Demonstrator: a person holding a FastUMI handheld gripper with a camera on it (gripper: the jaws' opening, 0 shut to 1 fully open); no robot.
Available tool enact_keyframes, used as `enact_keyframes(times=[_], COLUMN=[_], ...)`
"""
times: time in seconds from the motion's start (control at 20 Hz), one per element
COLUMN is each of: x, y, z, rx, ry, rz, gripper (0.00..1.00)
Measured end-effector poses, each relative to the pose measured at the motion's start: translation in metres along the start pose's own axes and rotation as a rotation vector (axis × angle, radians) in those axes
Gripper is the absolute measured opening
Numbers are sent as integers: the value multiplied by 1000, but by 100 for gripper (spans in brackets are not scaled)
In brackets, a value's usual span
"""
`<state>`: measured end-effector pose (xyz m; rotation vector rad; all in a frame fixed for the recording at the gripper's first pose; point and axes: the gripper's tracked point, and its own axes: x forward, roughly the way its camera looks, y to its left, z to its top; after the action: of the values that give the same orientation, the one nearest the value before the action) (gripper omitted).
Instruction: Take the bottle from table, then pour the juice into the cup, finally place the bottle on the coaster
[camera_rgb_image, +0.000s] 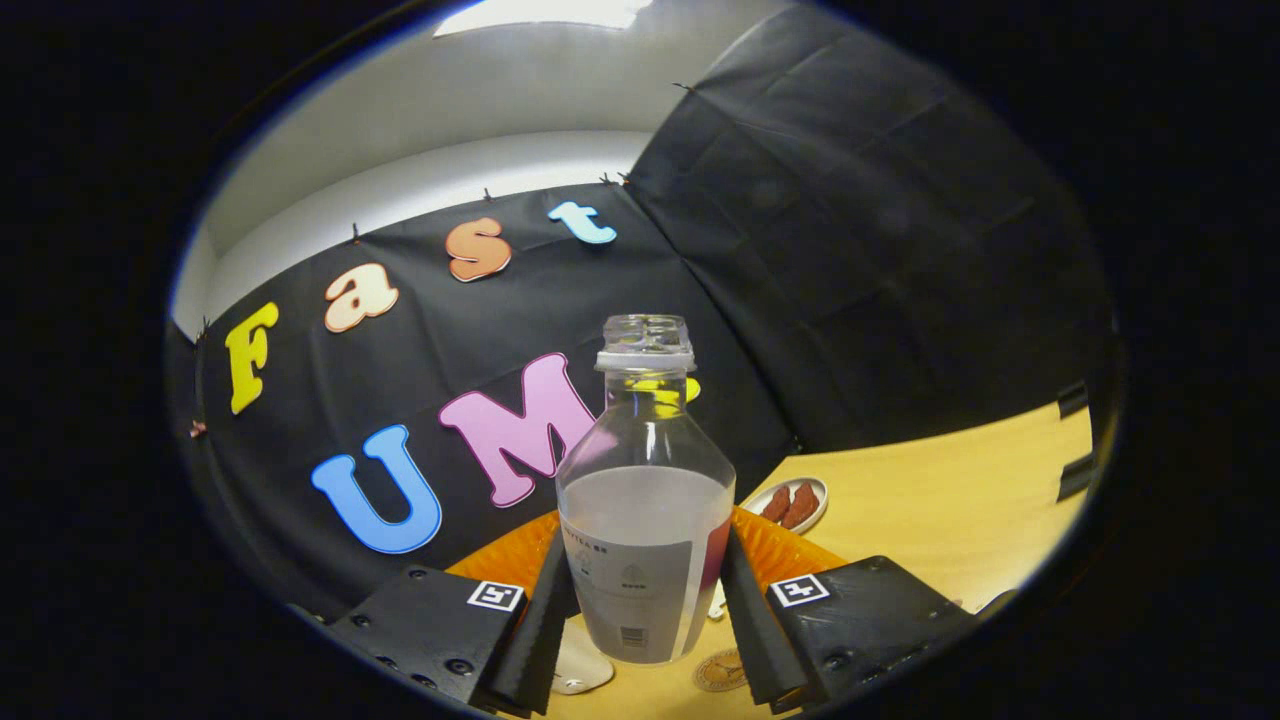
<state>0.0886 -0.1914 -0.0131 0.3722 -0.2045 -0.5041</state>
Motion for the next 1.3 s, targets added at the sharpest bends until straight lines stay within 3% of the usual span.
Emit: enact_keyframes(times=[0.2, 0.35, 0.8, 1.3], x=[17, 30, 44, 44], y=[44, 68, 21, -5], z=[-15, -50, -190, -256], rx=[-258, -352, -478, -527], ry=[-17, -27, 112, 205], rz=[95, 171, 70, 39], gripper=[75, 76, 77, 77])
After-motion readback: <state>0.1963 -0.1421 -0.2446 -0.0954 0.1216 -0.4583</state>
